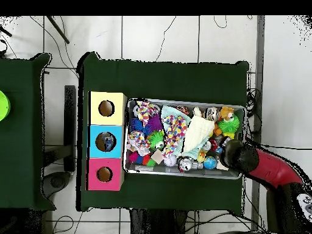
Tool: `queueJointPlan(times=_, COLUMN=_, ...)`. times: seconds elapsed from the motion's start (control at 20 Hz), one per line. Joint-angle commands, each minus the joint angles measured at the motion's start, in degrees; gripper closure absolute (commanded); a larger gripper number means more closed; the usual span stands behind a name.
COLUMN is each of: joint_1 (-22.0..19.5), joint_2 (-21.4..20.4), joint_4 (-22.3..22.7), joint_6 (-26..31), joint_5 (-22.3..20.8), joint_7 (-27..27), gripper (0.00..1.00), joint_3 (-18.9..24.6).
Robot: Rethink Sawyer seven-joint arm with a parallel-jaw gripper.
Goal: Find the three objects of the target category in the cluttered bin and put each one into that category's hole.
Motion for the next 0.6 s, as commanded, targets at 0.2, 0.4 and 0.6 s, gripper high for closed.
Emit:
queueJointPlan(times=0.2, joint_1=-0.7, joint_2=7.3, joint_4=0.9, joint_6=-6.5, joint_5=-0.8, joint_7=3.4, gripper=0.0, joint_3=5.9)
queueJointPlan(times=0.4, joint_1=-0.7, joint_2=6.9, joint_4=3.0, joint_6=-9.0, joint_5=-0.9, joint_7=4.7, gripper=0.0, joint_3=5.2)
queueJointPlan(times=0.6, joint_1=-0.4, joint_2=6.7, joint_4=4.1, joint_6=-10.8, joint_5=-0.8, joint_7=5.6, gripper=0.0, joint_3=4.4)
